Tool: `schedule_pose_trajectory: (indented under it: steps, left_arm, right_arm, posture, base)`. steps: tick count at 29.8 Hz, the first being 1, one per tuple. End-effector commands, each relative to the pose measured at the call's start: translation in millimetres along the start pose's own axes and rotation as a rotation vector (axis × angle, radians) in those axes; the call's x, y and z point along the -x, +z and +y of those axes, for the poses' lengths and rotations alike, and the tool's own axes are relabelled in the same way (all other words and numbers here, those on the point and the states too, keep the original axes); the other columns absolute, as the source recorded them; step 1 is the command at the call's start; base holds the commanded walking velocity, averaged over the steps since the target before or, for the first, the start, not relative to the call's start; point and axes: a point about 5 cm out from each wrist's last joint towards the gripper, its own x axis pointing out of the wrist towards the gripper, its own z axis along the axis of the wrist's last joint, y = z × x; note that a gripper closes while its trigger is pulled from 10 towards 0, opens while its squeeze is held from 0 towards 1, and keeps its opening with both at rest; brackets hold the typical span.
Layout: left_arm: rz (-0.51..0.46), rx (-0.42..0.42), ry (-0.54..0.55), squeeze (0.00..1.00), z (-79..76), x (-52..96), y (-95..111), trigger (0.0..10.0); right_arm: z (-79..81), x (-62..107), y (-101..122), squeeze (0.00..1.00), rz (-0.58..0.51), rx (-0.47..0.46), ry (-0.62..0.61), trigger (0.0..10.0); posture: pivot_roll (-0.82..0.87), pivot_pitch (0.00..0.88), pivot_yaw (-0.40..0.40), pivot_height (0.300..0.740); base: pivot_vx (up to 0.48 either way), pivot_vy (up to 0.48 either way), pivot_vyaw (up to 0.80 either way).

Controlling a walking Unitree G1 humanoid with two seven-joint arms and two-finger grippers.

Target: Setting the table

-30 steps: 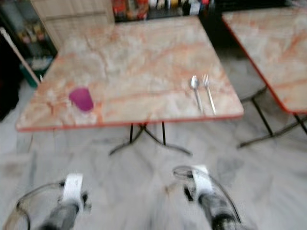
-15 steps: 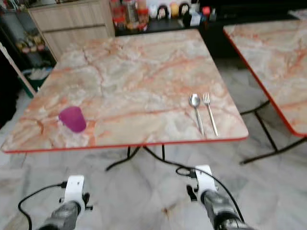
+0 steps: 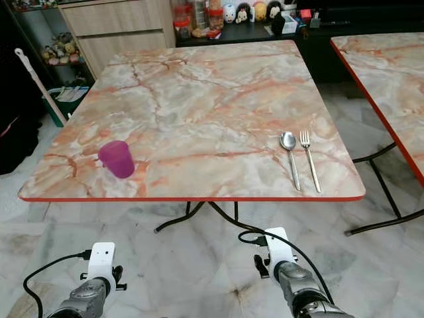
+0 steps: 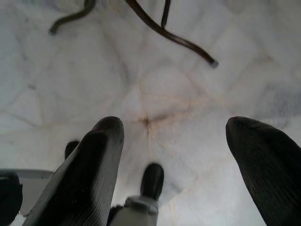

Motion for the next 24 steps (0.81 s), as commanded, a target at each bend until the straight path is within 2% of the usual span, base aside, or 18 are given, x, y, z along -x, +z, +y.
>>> schedule_pose_trajectory:
  steps: [1,4,14,24]
  left_arm:
    - [0.032,-0.007,0.012,0.0,4.6,1.0,-7.0,10.0]
    - [0.035,-0.012,0.006,0.0,3.4,0.7,-6.3,10.0]
    - [0.03,-0.002,0.0,0.0,-0.4,0.4,-4.6,10.0]
    - [0.03,-0.01,-0.008,0.0,-0.2,0.1,-3.6,10.0]
  right_arm:
    - [3.6,-0.5,-0.5,0.0,-0.014,0.004,0.007,10.0]
    - [2.4,-0.4,0.6,0.0,-0.014,0.021,0.002,10.0]
    - [-2.1,0.5,5.8,0.0,-0.088,-0.028,-0.045,10.0]
    - [-3.1,1.2,10.4,0.0,-0.147,-0.04,-0.074,10.0]
  posture:
    - [-0.1,0.053,0.088,0.74]
    - [-0.11,0.053,0.091,0.74]
    - [-0.12,0.051,0.08,0.74]
    - [-0.13,0.062,0.083,0.74]
  base:
    - [0.0,0.0,0.0]
    - [0.0,0.0,0.0]
    - [0.0,0.0,0.0]
    - [0.0,0.0,0.0]
